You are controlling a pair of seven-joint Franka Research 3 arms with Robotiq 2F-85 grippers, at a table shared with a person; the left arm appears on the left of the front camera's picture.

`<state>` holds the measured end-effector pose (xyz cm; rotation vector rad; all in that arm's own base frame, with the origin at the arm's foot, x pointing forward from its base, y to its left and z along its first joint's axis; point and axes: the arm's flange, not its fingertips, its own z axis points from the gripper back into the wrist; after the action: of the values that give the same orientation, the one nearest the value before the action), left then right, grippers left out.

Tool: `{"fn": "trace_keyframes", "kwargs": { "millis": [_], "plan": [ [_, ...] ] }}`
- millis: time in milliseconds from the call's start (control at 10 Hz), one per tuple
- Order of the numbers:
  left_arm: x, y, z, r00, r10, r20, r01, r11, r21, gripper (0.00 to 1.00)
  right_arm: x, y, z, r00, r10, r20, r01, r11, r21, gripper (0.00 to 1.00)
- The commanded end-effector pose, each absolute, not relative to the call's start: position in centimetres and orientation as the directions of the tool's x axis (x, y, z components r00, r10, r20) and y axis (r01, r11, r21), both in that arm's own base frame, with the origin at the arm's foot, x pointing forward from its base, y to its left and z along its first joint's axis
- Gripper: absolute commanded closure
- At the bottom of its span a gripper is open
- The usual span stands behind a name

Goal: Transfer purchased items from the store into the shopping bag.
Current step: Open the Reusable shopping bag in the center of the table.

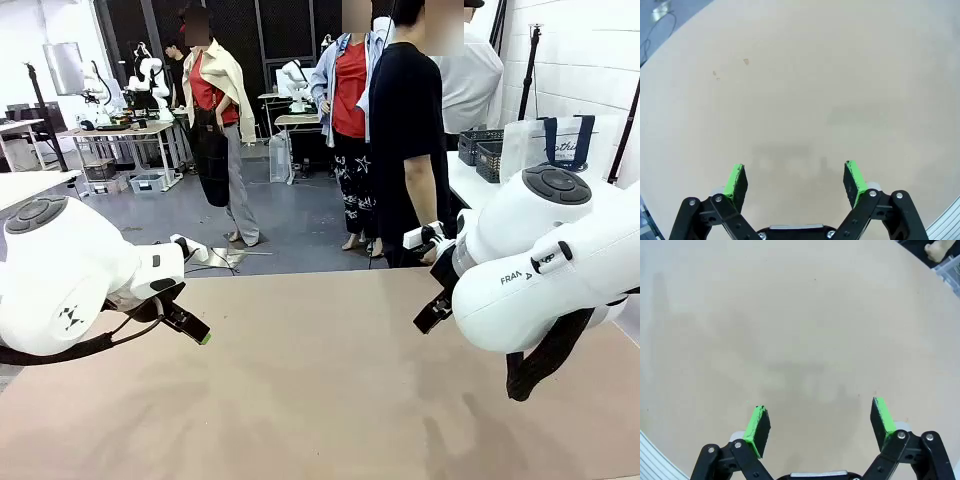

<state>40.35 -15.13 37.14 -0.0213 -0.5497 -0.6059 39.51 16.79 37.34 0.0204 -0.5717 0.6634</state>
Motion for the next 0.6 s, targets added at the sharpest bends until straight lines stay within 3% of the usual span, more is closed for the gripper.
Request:
{"fn": "trace_keyframes", "kwargs": {
  "millis": [0,500],
  "plan": [
    [40.35,-15.14,37.14,0.684,-0.535,0.497,0.546,0.826,0.138,0.0,39.5,16.79,37.34,0.64,0.576,0.508,-0.587,0.793,-0.16,0.0],
    [40.35,-15.14,37.14,0.684,-0.535,0.497,0.546,0.826,0.138,0.0,39.5,16.79,37.34,0.64,0.576,0.508,-0.587,0.793,-0.16,0.0]
  ]
}}
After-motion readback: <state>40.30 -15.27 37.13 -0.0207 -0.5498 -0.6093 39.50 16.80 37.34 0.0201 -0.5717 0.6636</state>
